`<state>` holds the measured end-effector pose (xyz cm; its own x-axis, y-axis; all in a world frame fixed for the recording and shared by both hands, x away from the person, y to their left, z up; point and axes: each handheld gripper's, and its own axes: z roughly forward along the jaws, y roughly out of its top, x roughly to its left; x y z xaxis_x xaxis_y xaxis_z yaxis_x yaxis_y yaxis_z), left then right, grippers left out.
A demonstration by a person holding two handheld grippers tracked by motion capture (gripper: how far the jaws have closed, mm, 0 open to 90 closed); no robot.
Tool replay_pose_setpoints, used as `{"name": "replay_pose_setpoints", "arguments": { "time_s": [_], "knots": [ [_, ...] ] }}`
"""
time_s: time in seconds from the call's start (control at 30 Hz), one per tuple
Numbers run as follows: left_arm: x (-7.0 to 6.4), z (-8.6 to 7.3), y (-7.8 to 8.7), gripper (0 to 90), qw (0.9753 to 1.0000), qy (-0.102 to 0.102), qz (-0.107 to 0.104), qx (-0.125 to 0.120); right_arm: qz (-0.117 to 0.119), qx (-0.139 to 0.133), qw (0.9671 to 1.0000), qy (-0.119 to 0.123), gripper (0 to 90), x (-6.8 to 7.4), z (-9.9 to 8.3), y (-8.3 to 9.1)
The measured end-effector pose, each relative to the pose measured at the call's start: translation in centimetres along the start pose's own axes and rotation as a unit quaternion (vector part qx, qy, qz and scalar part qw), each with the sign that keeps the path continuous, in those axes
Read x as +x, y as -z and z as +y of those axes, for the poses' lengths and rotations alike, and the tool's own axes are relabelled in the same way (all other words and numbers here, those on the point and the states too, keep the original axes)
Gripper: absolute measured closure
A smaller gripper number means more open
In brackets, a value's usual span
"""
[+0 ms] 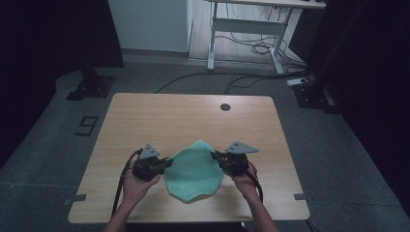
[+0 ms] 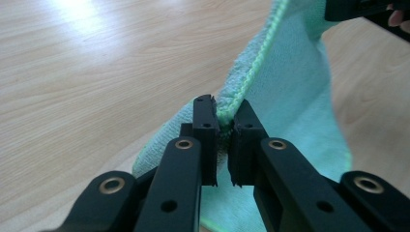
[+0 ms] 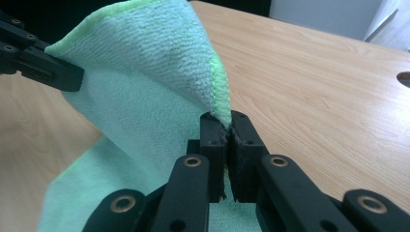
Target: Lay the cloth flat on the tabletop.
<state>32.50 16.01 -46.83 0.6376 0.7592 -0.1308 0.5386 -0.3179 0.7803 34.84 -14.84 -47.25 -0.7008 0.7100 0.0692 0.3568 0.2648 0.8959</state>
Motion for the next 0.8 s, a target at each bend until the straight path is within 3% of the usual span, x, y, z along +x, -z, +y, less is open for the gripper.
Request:
{"name": "replay_pose_setpoints", "arguments": {
  "time_s": [0.23, 0.7, 0.8],
  "knots": [
    [0.4, 0.0, -1.4, 83.2, 1.0, 0.007, 0.003, 0.006, -0.02, 0.022, 0.9996, 0.005, 84.6, -0.8, -0.2, -1.7],
    [0.9, 0.9, -2.3, 82.2, 0.9998, 0.005, 0.014, 0.013, -0.037, 0.029, 0.9989, -0.007, 82.9, -1.9, -0.4, -3.0],
    [1.4, 1.1, -2.9, 81.8, 0.9996, 0.014, 0.018, 0.017, -0.04, 0.034, 0.9986, -0.011, 82.9, -2.1, -0.5, -3.6]
  ]
}}
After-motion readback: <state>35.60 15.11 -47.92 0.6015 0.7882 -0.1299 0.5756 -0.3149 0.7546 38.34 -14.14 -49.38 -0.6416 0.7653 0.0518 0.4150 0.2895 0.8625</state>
